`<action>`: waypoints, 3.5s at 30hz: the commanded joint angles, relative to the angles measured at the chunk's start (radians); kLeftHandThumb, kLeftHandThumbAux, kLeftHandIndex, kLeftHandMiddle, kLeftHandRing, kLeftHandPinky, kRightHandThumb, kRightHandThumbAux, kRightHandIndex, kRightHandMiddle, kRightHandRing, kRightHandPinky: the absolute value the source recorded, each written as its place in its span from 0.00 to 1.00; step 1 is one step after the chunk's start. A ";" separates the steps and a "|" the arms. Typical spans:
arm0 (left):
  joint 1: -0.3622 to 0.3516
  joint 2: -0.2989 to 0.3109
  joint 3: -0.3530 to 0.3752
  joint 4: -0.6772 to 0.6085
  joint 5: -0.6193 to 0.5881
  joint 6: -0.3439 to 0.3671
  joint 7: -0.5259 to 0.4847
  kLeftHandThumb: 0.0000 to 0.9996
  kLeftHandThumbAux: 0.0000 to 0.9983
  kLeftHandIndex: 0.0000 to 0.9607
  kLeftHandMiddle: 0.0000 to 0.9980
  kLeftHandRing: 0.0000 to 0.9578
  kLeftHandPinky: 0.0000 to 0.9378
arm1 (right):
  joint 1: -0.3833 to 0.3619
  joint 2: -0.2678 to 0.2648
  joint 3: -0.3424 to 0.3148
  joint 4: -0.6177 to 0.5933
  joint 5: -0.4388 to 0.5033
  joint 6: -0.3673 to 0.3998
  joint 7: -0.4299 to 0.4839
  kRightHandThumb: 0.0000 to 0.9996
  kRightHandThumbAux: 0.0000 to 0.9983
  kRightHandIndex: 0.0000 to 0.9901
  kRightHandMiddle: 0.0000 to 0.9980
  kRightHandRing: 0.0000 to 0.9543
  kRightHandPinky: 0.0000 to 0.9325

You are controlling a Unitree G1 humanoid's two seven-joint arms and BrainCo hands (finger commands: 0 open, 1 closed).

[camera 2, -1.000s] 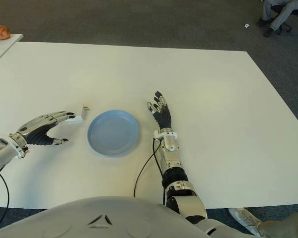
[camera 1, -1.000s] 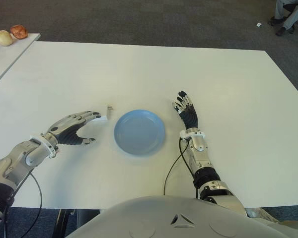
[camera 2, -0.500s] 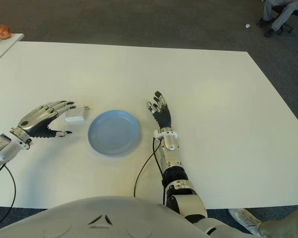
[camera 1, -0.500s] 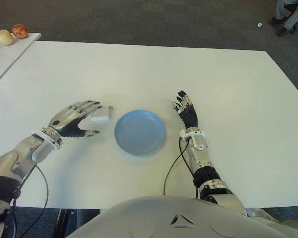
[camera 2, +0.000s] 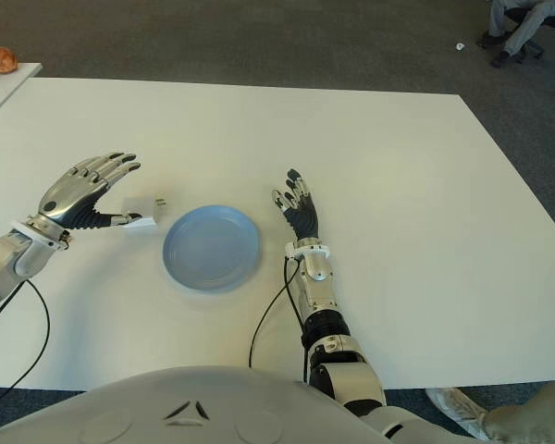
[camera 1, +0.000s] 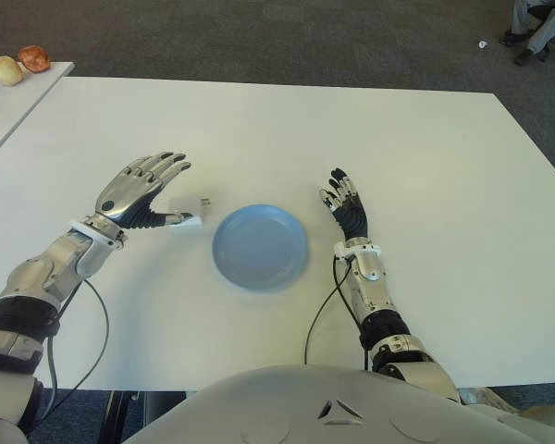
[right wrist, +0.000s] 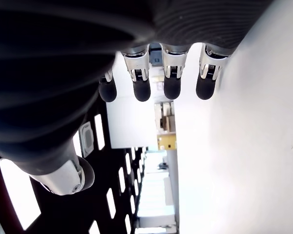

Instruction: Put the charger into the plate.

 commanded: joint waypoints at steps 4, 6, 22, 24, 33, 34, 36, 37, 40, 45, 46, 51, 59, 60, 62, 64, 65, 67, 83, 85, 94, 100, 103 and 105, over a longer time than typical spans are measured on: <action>-0.051 -0.010 -0.029 0.011 0.031 0.023 0.017 0.23 0.37 0.00 0.00 0.00 0.02 | 0.045 0.010 -0.002 0.042 -0.001 0.015 -0.008 0.12 0.68 0.01 0.05 0.04 0.08; -0.060 -0.010 -0.035 0.009 0.034 0.029 0.016 0.22 0.36 0.00 0.00 0.00 0.02 | 0.047 0.010 -0.002 0.040 0.000 0.014 -0.009 0.12 0.68 0.01 0.05 0.04 0.08; -0.193 -0.036 -0.125 0.143 0.065 0.053 0.001 0.19 0.30 0.00 0.00 0.00 0.00 | 0.052 0.013 0.013 0.046 -0.027 -0.015 -0.055 0.13 0.68 0.02 0.04 0.03 0.05; -0.206 -0.043 -0.142 0.177 0.061 0.048 -0.008 0.19 0.30 0.00 0.00 0.00 0.00 | 0.051 0.012 0.015 0.047 -0.033 -0.019 -0.063 0.13 0.68 0.02 0.04 0.02 0.04; -0.220 -0.050 -0.189 0.247 0.040 0.014 -0.039 0.19 0.30 0.00 0.00 0.00 0.00 | 0.051 0.005 0.019 0.047 -0.042 -0.027 -0.075 0.11 0.67 0.02 0.03 0.01 0.04; -0.220 -0.049 -0.194 0.253 0.040 0.009 -0.041 0.19 0.30 0.00 0.00 0.00 0.00 | 0.051 0.005 0.019 0.048 -0.042 -0.029 -0.075 0.11 0.67 0.02 0.03 0.01 0.04; -0.221 -0.049 -0.204 0.268 0.041 0.001 -0.040 0.19 0.30 0.00 0.00 0.00 0.00 | 0.051 0.005 0.018 0.049 -0.043 -0.031 -0.076 0.11 0.67 0.02 0.03 0.01 0.04; -0.222 -0.049 -0.211 0.283 0.042 -0.006 -0.037 0.18 0.30 0.00 0.00 0.00 0.00 | 0.050 0.005 0.018 0.051 -0.043 -0.034 -0.076 0.11 0.67 0.02 0.03 0.01 0.04; -0.228 -0.053 -0.224 0.315 0.045 -0.019 -0.031 0.17 0.30 0.00 0.00 0.00 0.01 | 0.049 0.004 0.018 0.053 -0.044 -0.038 -0.077 0.11 0.68 0.02 0.03 0.01 0.03; -0.250 -0.075 -0.268 0.429 0.059 -0.045 -0.004 0.16 0.30 0.00 0.00 0.00 0.01 | 0.047 0.005 0.017 0.056 -0.044 -0.040 -0.076 0.11 0.68 0.01 0.03 0.01 0.04; -0.255 -0.078 -0.274 0.443 0.061 -0.049 -0.002 0.16 0.30 0.00 0.00 0.00 0.01 | 0.047 0.005 0.018 0.054 -0.043 -0.039 -0.076 0.10 0.68 0.01 0.03 0.01 0.04; -0.272 -0.089 -0.300 0.496 0.061 -0.060 0.001 0.17 0.30 0.00 0.00 0.00 0.02 | 0.049 0.005 0.019 0.047 -0.045 -0.032 -0.077 0.10 0.68 0.01 0.03 0.01 0.03; -0.285 -0.108 -0.321 0.565 0.038 -0.079 -0.012 0.19 0.30 0.00 0.00 0.00 0.04 | 0.051 0.003 0.017 0.040 -0.040 -0.028 -0.074 0.11 0.68 0.01 0.03 0.01 0.04; -0.286 -0.109 -0.322 0.569 0.036 -0.081 -0.012 0.19 0.30 0.00 0.00 0.00 0.04 | 0.051 0.003 0.016 0.039 -0.040 -0.027 -0.073 0.11 0.68 0.01 0.03 0.01 0.04; -0.288 -0.112 -0.323 0.578 0.032 -0.086 -0.014 0.20 0.30 0.00 0.00 0.00 0.05 | 0.051 0.003 0.016 0.038 -0.039 -0.026 -0.072 0.11 0.69 0.01 0.03 0.01 0.04; -0.288 -0.114 -0.323 0.585 0.026 -0.091 -0.015 0.20 0.30 0.00 0.00 0.00 0.05 | 0.051 0.003 0.015 0.037 -0.037 -0.025 -0.070 0.11 0.69 0.01 0.03 0.01 0.04; -0.287 -0.115 -0.324 0.588 0.023 -0.094 -0.016 0.20 0.31 0.00 0.00 0.00 0.04 | 0.052 0.003 0.015 0.036 -0.036 -0.023 -0.069 0.11 0.69 0.01 0.03 0.01 0.04; -0.286 -0.115 -0.326 0.590 0.020 -0.097 -0.018 0.20 0.31 0.00 0.00 0.00 0.04 | 0.052 0.004 0.014 0.034 -0.034 -0.022 -0.066 0.11 0.68 0.01 0.03 0.01 0.04; -0.272 -0.107 -0.344 0.578 0.017 -0.102 -0.034 0.23 0.33 0.00 0.00 0.00 0.02 | 0.049 0.004 0.003 0.032 -0.016 -0.007 -0.049 0.10 0.67 0.02 0.03 0.02 0.05; -0.268 -0.104 -0.349 0.574 0.019 -0.100 -0.036 0.22 0.34 0.00 0.00 0.00 0.02 | 0.048 0.004 0.003 0.032 -0.016 -0.004 -0.049 0.10 0.67 0.01 0.03 0.02 0.04; -0.244 -0.094 -0.383 0.566 0.049 -0.093 0.014 0.20 0.36 0.00 0.00 0.00 0.05 | 0.051 0.001 0.000 0.024 -0.009 0.010 -0.039 0.08 0.65 0.02 0.04 0.02 0.04; -0.244 -0.106 -0.421 0.612 0.074 -0.081 0.080 0.18 0.37 0.00 0.00 0.01 0.09 | 0.052 -0.002 -0.002 0.022 -0.006 0.010 -0.029 0.07 0.63 0.02 0.05 0.03 0.04; -0.251 -0.110 -0.440 0.628 0.080 -0.086 0.105 0.16 0.38 0.00 0.01 0.03 0.11 | 0.053 -0.005 -0.004 0.021 -0.003 0.009 -0.021 0.06 0.63 0.02 0.05 0.03 0.04; -0.255 -0.111 -0.452 0.638 0.083 -0.094 0.122 0.15 0.37 0.00 0.02 0.05 0.13 | 0.054 -0.006 -0.004 0.021 -0.003 0.009 -0.018 0.06 0.62 0.02 0.05 0.03 0.04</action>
